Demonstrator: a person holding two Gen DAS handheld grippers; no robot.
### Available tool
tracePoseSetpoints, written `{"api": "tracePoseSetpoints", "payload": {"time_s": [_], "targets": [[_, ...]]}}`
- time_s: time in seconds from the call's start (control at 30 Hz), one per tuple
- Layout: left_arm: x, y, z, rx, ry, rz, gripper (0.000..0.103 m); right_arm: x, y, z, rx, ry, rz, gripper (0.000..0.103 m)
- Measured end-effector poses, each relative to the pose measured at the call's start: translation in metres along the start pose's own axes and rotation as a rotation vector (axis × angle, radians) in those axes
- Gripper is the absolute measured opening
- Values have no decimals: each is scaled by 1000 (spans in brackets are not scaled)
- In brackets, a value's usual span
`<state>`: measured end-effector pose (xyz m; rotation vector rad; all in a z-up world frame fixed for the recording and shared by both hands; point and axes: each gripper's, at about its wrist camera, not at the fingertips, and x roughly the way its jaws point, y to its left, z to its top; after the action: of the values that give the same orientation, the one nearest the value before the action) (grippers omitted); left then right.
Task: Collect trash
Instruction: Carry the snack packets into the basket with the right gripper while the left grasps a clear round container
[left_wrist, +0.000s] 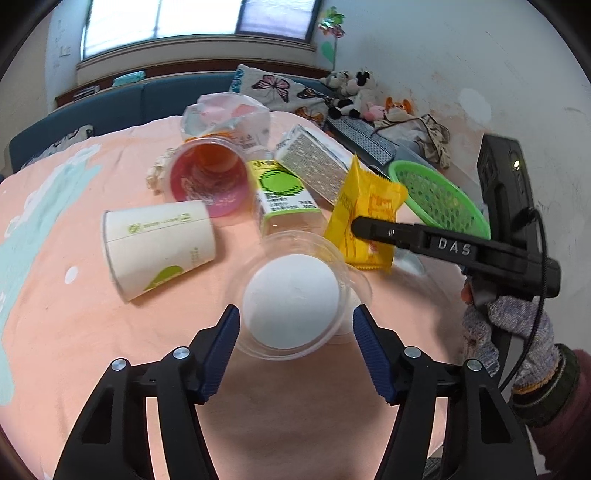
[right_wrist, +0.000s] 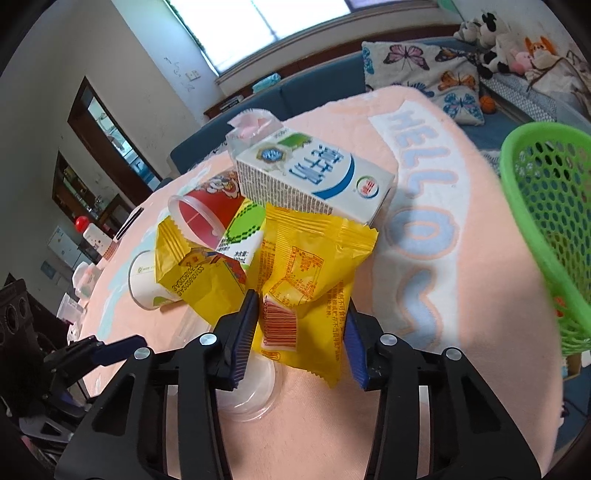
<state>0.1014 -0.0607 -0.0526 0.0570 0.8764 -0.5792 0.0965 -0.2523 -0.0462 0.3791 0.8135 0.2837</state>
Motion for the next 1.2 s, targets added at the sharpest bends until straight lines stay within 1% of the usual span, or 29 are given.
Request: {"api": "tracePoseSetpoints", "payload": {"time_s": [0.13, 0.37, 0.43, 0.5, 0.53, 0.6, 0.63, 0.67, 0.7, 0.73, 0.87, 1.0, 1.1, 1.2], "targets": [[5, -8, 0, 28, -1, -13, 59, -16, 2, 1, -25, -35, -13, 44], [18, -20, 0, 96, 10, -14, 43, -44, -1, 3, -25, -92, -21, 44], [20, -22, 0, 111, 11, -1, 41, -52, -2, 3, -26, -105, -29, 44], [21, -23, -1, 126, 9, 11, 36, -57, -4, 3, -24, -113, -34, 44], [21, -24, -2, 130, 7, 14, 36, -60, -6, 3, -22, -117, -39, 44], [20, -24, -2, 139, 0, 11, 30, -63, -8, 4, -16, -122, -45, 44], [20, -24, -2, 144, -1, 13, 29, -65, -9, 3, -12, -125, -48, 44], [19, -25, -2, 150, -5, 21, 25, -67, -10, 2, -9, -127, -51, 44], [18, -26, -2, 160, -12, 30, 19, -68, -11, 2, -6, -129, -54, 44], [17, -27, -3, 168, -13, 32, 17, -70, -12, 1, -2, -131, -58, 44], [12, -26, -2, 169, -26, 41, 14, -76, -16, -1, 6, -140, -68, 44], [1, -22, 5, 138, -51, 30, 10, -84, -22, -1, 12, -154, -92, 44], [-9, -22, 14, 113, -68, 0, 9, -92, -29, -1, 24, -167, -114, 44], [-17, -27, 24, 113, -84, -28, 9, -103, -42, 2, 37, -187, -147, 44]]}}
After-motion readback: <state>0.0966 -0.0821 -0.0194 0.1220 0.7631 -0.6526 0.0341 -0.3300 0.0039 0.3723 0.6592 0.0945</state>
